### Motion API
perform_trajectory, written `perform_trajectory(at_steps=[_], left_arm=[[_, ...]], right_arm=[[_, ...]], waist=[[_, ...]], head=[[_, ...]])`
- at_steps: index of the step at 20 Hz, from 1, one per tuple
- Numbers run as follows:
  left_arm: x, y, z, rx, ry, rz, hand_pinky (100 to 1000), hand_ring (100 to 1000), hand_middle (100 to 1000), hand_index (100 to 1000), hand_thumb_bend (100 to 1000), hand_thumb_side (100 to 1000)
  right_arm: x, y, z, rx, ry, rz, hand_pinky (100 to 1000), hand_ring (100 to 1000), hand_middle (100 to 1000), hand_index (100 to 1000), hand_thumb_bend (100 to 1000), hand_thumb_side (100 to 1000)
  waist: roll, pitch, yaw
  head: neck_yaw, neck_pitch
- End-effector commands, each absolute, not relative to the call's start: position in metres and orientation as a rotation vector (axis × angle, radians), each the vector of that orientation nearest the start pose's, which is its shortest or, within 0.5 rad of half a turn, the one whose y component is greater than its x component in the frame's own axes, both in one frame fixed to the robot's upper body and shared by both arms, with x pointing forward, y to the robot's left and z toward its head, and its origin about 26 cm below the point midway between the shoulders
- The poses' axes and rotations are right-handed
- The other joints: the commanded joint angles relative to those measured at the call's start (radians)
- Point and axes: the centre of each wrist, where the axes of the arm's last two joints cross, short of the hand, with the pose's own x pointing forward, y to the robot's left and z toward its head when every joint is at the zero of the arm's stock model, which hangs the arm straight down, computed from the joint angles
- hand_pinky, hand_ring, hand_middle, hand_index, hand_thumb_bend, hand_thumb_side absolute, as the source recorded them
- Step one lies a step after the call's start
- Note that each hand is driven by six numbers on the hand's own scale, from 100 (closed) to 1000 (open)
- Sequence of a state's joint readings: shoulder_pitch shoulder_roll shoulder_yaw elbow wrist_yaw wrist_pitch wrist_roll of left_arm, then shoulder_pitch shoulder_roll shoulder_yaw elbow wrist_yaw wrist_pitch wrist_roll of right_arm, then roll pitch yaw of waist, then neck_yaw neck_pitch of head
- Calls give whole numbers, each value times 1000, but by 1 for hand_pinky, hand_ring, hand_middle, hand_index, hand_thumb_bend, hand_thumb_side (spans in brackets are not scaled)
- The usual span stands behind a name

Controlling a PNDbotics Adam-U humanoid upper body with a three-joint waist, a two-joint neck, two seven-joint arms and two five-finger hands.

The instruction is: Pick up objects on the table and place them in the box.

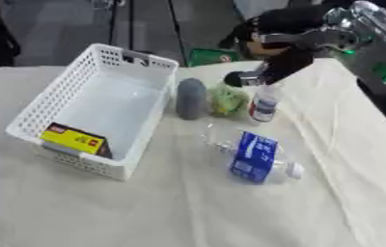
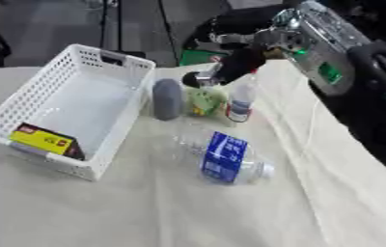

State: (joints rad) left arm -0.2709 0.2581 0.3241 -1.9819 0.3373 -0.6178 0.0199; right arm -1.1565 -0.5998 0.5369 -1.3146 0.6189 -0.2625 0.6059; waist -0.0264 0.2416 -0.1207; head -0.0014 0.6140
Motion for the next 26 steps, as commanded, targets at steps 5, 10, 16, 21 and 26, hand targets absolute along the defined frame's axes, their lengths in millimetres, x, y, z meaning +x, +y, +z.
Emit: perform_trajectory(at_steps=[5, 10, 16, 21, 26], left_arm=[[285, 340, 213, -135, 3328, -135, 725, 696, 787, 795, 100, 644], [285, 340, 213, -144, 3334, -140, 728, 696, 788, 794, 100, 645], [284, 341, 213, -155, 3337, -146, 728, 697, 787, 792, 100, 646], [285, 340, 213, -153, 3342, -145, 728, 697, 788, 792, 100, 648], [286, 338, 214, -140, 3342, -137, 727, 698, 788, 792, 100, 647]], right_arm=[[423, -198, 312, 1030, 2122, -2643, 931, 988, 850, 976, 495, 1000], [419, -205, 296, 992, 2224, -2641, 932, 992, 844, 971, 503, 1000], [417, -206, 280, 1000, 2281, -2627, 932, 992, 845, 971, 501, 1000], [412, -217, 249, 1062, 2284, -2649, 930, 989, 846, 969, 471, 1000], [406, -220, 231, 1119, 2305, -2614, 928, 986, 840, 965, 453, 1000]], waist=[[-7, -20, -16], [-13, -26, -33], [-18, -25, -43], [-24, -23, -47], [-23, -14, -46]], head=[[19, 14], [24, 26], [36, 31], [37, 34], [31, 30]])
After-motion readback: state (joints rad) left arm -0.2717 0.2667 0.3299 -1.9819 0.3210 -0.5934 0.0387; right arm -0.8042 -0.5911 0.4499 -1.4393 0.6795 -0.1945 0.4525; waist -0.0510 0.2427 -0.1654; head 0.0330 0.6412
